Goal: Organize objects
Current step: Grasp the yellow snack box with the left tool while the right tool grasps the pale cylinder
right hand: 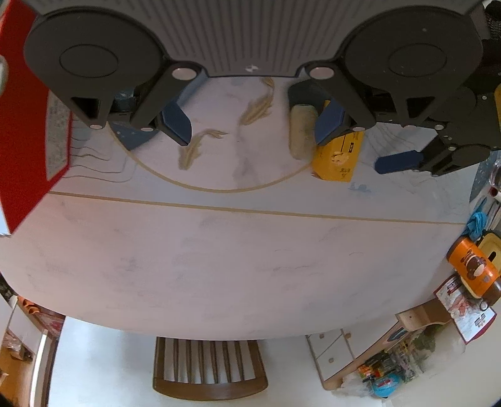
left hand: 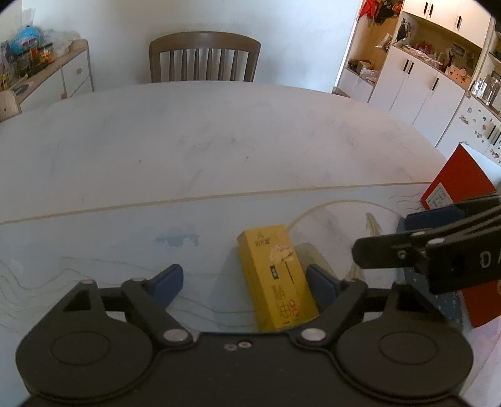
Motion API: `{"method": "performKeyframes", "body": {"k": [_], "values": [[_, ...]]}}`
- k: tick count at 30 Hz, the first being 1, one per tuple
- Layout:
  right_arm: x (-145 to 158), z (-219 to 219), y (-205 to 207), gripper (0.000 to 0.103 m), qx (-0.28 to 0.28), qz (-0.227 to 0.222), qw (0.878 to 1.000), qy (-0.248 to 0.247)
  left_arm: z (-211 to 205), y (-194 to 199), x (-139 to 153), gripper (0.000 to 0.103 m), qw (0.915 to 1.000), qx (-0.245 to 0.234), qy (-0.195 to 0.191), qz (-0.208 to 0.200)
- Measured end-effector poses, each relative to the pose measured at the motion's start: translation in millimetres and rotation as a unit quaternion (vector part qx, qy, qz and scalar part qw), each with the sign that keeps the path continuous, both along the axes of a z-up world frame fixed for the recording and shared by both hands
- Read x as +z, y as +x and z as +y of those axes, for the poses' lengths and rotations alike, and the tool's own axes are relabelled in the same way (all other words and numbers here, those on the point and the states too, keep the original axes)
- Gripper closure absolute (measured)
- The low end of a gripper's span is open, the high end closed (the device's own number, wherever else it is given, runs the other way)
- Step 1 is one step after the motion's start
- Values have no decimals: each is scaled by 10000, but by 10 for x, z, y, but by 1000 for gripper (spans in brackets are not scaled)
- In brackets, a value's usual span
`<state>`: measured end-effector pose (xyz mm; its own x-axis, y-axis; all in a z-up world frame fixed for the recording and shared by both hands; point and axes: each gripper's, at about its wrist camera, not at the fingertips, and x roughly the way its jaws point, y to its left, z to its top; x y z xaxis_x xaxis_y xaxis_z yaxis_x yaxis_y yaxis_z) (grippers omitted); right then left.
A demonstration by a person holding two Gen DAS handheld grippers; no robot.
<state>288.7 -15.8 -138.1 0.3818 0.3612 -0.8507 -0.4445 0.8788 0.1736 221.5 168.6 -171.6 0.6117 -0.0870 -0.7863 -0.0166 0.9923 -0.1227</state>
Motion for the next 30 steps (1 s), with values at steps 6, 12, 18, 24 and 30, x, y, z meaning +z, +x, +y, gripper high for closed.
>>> {"method": "performKeyframes", "body": {"k": [6,12,18,24,30], "values": [[-91,148,35,17,111,112,9999,13,57,-13,-22,42,10000,13,53,-7],[-180,212,82,18,122,260,9996,62,159,-33,-40,57,10000,-10,52,-81],[-243,287,79,29,256,313,9992,6,307,-51,-44,72,9999,95,-36,-127],[-288,418,-5,46,440,224,9986,-202,348,-46,-51,72,9998,139,-54,-131],[-291,584,-131,74,643,-117,9959,-624,303,-23,-39,73,9998,179,-23,-65]]}}
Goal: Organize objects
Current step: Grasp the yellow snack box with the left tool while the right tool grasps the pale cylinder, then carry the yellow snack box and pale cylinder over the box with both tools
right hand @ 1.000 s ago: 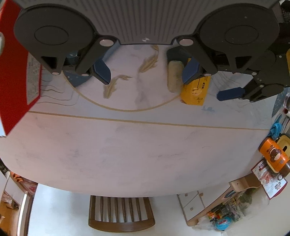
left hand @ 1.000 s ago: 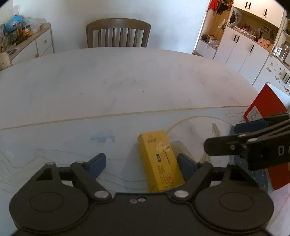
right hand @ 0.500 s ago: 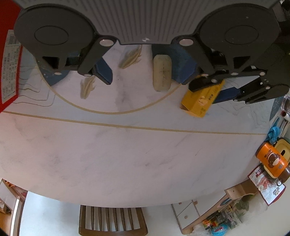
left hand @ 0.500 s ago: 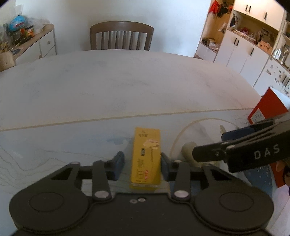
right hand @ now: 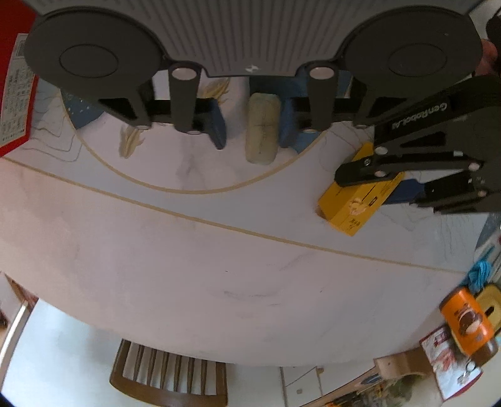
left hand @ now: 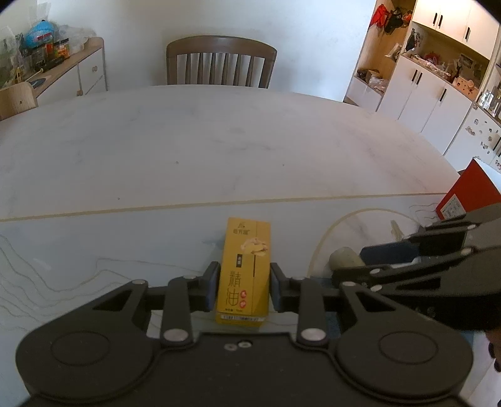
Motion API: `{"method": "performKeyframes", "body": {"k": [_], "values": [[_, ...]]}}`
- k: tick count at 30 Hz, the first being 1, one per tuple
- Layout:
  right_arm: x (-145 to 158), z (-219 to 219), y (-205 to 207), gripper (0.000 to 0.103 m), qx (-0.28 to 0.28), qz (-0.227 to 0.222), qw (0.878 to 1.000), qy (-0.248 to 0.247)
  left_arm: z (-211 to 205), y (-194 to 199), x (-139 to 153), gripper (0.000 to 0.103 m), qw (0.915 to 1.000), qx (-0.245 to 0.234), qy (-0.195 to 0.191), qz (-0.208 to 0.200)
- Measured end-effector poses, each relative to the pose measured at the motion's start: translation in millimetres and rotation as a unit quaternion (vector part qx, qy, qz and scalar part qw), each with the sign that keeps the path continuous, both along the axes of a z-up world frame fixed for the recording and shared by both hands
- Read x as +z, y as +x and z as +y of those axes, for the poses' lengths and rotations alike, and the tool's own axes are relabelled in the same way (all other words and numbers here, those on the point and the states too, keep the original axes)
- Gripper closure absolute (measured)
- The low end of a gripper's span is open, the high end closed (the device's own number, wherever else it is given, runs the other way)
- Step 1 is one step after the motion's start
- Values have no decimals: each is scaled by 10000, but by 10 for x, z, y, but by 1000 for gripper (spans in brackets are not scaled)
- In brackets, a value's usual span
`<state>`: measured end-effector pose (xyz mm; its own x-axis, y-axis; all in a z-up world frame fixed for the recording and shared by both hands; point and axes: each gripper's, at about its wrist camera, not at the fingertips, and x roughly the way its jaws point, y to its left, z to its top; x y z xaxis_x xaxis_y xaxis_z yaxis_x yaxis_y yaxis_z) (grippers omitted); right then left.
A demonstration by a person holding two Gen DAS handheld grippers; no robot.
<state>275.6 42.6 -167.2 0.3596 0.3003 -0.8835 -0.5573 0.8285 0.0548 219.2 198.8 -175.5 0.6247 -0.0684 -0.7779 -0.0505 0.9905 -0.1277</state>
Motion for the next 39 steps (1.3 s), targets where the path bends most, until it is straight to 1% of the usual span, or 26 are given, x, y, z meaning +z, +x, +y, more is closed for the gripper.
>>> {"method": "performKeyframes", "body": {"k": [1,2,4,8,11,18,29,39], "values": [[2,9,-18,80,16,-24,10000,-24,-4,-3,5,73,10000,1,1,13],[6,13,-32,83,28,-29,10000,-34,-12,1,9,73,10000,-3,9,34],[22,4,-43,83,-36,-31,10000,-63,-32,-5,22,74,10000,-12,10,71],[93,-76,-87,83,-175,-28,9998,56,-117,-22,75,74,9998,-56,107,147],[176,-188,-126,83,-320,4,9994,153,-185,-59,131,74,9997,-101,68,207],[447,-475,-288,83,-556,-61,9975,424,-385,-188,413,74,9995,-265,-55,167],[954,-1022,-612,83,-779,-302,9934,788,-863,-459,945,74,9982,-562,16,-183],[1350,-1651,-800,83,-1074,-624,9872,1002,-1445,-614,1317,74,9948,-812,-27,-608]]}}
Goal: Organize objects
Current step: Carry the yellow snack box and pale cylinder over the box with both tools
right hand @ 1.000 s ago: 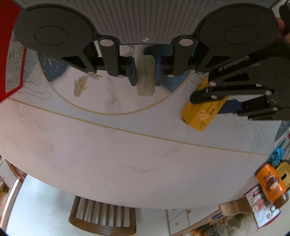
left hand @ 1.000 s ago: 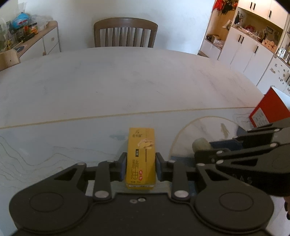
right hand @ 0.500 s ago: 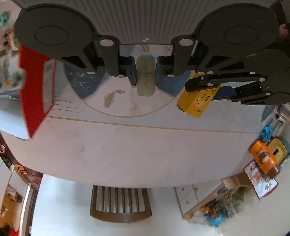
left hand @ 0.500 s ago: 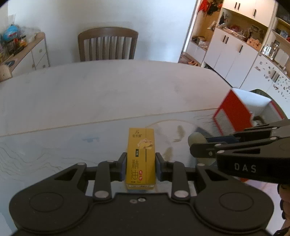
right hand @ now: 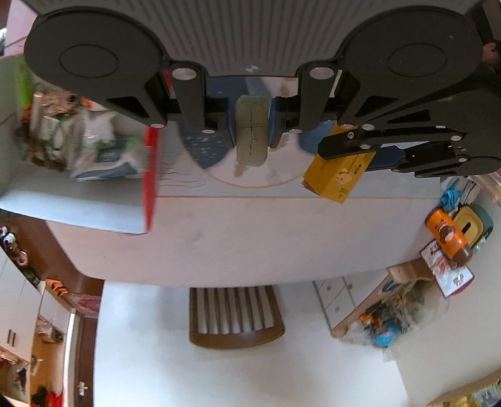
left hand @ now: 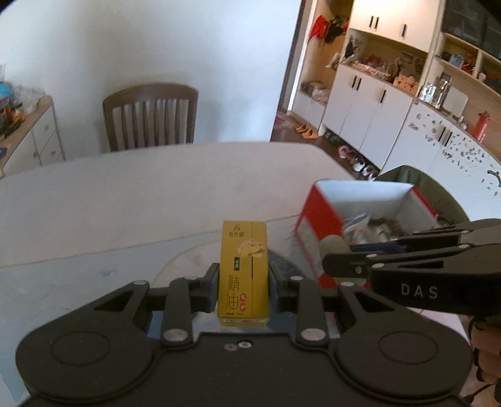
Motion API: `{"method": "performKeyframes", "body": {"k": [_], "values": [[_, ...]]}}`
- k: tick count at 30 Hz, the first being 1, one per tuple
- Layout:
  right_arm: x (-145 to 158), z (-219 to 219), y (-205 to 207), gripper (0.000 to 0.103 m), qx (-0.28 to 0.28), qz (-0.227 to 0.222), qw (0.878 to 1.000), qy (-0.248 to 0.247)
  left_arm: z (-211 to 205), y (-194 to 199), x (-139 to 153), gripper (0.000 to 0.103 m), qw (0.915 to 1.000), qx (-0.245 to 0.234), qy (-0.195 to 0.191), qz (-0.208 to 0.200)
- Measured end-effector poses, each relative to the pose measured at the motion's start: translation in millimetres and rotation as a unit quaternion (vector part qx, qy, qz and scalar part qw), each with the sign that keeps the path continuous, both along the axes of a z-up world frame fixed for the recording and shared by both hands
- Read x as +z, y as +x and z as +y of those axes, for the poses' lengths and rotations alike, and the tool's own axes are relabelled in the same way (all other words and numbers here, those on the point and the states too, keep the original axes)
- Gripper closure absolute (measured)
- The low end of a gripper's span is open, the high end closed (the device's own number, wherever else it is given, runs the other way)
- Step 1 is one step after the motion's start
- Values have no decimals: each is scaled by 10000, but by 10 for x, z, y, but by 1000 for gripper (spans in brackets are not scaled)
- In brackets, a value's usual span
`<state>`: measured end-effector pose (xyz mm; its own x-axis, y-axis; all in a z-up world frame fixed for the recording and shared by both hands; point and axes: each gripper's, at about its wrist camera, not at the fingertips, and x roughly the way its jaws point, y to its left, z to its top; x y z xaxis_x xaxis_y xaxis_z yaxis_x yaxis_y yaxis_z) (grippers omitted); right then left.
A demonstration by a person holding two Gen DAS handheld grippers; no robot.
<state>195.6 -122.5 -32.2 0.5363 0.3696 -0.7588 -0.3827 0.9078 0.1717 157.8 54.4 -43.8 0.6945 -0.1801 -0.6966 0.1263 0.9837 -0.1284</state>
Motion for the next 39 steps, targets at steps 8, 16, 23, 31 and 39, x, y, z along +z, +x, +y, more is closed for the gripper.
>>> {"method": "performKeyframes", "body": {"k": [8,16,23,31,39], "values": [[157,-563,-35,83,-305,-175,9994,62,-459,46,176,74,9993,-319,-14,-171],[227,-1151,-21,83,-654,-361,9972,47,-921,219,232,74,9977,-638,37,-237],[216,-1683,40,83,-999,-426,9941,8,-1308,346,198,74,9957,-894,69,-219],[134,-2229,122,83,-1313,-398,9905,-36,-1724,488,84,74,9935,-1128,99,-134],[-27,-2556,236,83,-1386,-275,9899,-77,-2010,686,-102,74,9924,-1212,195,84]]}}
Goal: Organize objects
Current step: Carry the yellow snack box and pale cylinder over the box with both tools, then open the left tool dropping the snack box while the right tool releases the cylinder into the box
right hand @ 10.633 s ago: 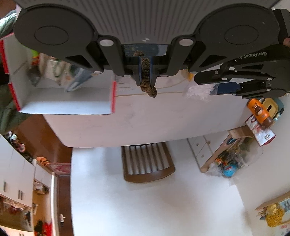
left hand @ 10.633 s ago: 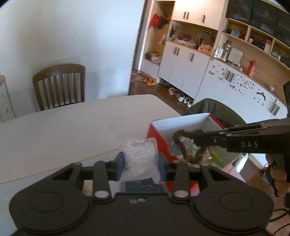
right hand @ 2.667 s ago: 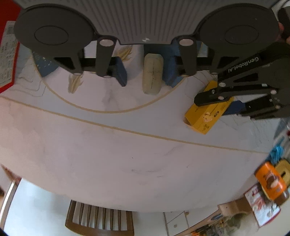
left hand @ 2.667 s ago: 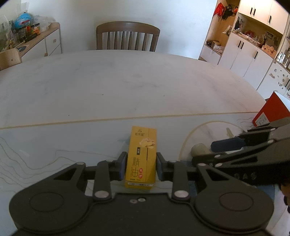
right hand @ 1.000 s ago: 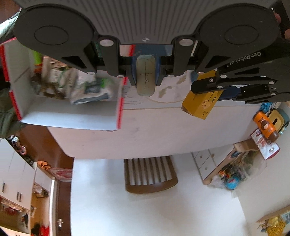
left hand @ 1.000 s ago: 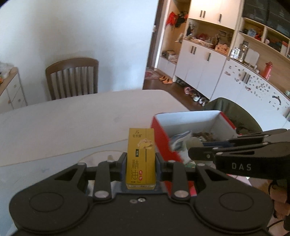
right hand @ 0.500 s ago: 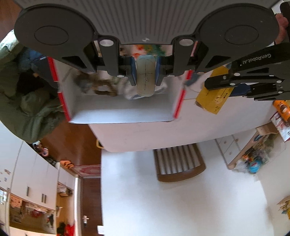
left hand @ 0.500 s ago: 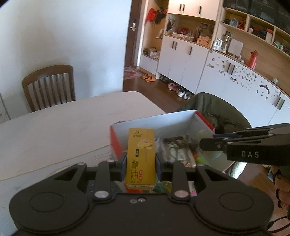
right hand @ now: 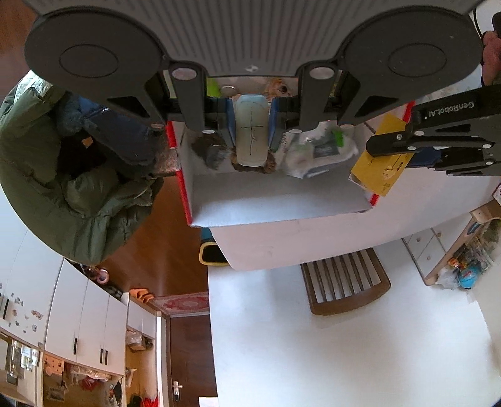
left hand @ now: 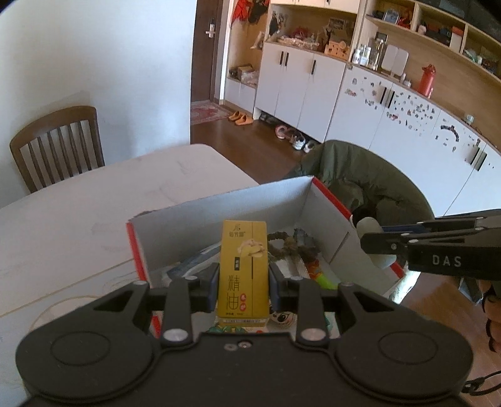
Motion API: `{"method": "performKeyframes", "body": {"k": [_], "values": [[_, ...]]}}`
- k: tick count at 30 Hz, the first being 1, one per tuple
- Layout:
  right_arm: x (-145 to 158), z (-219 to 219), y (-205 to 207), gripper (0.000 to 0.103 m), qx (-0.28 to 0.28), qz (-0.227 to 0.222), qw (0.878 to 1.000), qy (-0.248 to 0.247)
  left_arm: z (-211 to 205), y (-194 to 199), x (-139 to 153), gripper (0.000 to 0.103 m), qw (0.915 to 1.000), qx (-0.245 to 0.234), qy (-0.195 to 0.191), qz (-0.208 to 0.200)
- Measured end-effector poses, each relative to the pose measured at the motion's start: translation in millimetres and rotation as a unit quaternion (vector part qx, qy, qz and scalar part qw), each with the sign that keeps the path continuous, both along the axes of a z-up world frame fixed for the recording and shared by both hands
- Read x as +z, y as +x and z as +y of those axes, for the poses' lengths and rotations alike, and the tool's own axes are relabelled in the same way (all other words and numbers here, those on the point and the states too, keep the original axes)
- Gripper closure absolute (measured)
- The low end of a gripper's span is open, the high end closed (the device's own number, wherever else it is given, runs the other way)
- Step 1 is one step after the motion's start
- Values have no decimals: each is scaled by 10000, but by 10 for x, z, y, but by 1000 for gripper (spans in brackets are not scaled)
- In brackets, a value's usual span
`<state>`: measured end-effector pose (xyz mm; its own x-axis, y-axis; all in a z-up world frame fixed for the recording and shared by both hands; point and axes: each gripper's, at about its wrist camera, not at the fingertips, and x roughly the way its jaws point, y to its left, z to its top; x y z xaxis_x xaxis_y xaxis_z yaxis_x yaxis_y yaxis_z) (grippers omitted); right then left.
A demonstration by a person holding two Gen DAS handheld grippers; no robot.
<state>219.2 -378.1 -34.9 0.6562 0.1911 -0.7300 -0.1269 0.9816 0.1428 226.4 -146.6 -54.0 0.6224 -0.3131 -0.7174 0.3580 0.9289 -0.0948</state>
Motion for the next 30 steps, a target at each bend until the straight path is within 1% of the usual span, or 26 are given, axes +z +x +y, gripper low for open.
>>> {"method": "performKeyframes", "body": {"k": [4,9,13,17,24,30], "values": [[-151,-29,90,83,87,124,9999,-66,-81,128,-124,74,9999,-4,48,162],[-375,41,200,83,284,320,9988,-250,-197,275,-298,74,9993,-50,154,334],[-577,86,313,83,341,512,9975,-340,-264,383,-454,74,9985,-119,233,482],[-754,97,412,83,354,644,9965,-401,-312,457,-556,74,9982,-138,275,518],[-926,95,559,83,380,806,9949,-482,-387,547,-652,74,9975,-191,366,579],[-1025,115,584,82,451,915,9930,-595,-402,604,-738,74,9958,-189,371,814]]}}
